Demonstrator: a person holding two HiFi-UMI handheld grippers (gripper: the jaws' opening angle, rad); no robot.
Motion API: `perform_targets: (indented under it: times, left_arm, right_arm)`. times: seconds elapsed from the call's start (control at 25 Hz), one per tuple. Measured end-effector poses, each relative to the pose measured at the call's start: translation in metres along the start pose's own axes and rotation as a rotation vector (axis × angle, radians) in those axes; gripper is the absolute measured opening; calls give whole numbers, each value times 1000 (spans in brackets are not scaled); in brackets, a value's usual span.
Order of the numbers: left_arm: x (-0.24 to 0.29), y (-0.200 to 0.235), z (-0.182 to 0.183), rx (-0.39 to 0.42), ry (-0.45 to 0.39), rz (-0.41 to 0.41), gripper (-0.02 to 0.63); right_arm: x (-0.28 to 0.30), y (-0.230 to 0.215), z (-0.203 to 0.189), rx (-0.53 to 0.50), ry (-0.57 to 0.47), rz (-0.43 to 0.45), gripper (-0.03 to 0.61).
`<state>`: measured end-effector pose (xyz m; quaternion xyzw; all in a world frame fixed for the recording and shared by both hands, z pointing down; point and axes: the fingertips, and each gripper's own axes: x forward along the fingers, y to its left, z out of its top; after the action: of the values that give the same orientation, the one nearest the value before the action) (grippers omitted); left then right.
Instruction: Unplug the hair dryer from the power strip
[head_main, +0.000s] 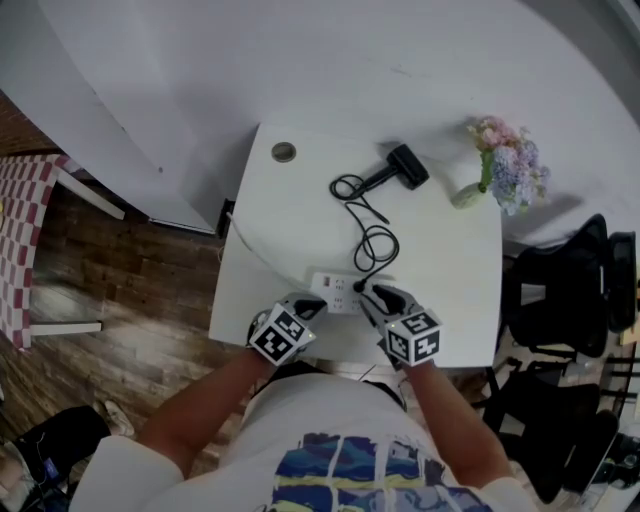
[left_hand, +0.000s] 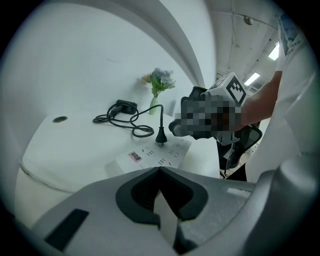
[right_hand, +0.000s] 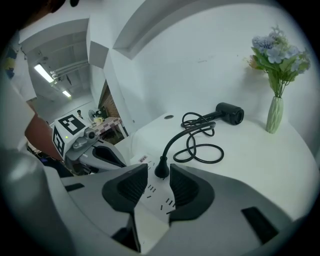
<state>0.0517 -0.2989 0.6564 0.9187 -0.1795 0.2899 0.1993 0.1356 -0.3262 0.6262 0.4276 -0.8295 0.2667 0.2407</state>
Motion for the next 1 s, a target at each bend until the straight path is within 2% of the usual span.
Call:
perform_targets:
  times: [0.6,1.0]
  left_arm:
    - [2,-2,-1,44,14,-17,3]
    - [1,-1,-1,27,9,-40,2]
  right_arm:
    - [27,-6,4,34,20,5,129]
    - [33,-6,5,36,19,-2,94]
